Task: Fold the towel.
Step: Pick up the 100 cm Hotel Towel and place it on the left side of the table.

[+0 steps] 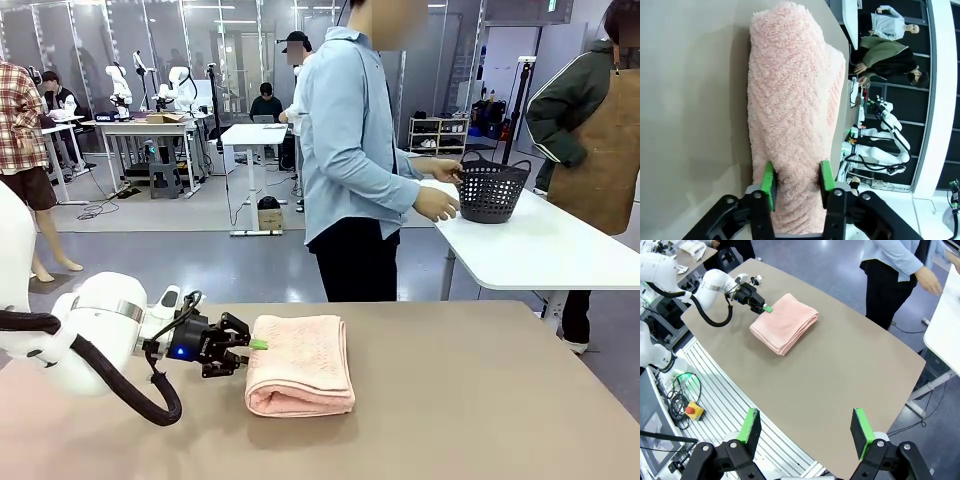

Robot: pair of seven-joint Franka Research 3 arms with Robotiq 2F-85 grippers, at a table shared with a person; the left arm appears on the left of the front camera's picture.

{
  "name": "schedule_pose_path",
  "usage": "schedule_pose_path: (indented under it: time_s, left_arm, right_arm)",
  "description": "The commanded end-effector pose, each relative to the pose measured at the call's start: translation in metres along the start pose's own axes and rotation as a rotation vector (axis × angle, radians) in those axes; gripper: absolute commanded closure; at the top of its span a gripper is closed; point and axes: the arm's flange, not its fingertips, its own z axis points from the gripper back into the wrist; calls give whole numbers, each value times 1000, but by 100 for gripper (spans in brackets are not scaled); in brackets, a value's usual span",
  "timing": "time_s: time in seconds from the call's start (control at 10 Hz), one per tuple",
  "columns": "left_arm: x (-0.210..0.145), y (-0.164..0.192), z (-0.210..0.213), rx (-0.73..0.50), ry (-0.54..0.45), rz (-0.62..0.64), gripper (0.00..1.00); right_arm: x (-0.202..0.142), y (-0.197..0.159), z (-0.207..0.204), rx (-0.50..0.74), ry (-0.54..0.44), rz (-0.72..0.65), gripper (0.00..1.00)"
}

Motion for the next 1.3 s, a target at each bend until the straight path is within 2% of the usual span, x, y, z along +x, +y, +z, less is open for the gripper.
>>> schedule_pose_path:
  time_s: [0.0,0.1,0.5,0.6,0.7,1.2]
  left_arm:
    - [5,6,-8,-51,-19,-24,97]
    - [5,6,-9,-52,-16,-24,100]
    - [10,9,-13,-42,-10,-30,100]
    - [10,7,-14,-23,28,-60,100]
    - [4,4,-5,-11,7,2,100]
    - [4,4,-5,-11,7,2,100]
  right_arm:
    - [2,1,0,-12,2,-22,9]
    - [2,1,0,-12,2,-22,9]
    - [2,1,0,-12,2,-22,9]
    - [2,1,0,-12,2,-22,9]
    - [2,1,0,-12,2,-22,9]
    - [2,1,0,-12,2,-22,9]
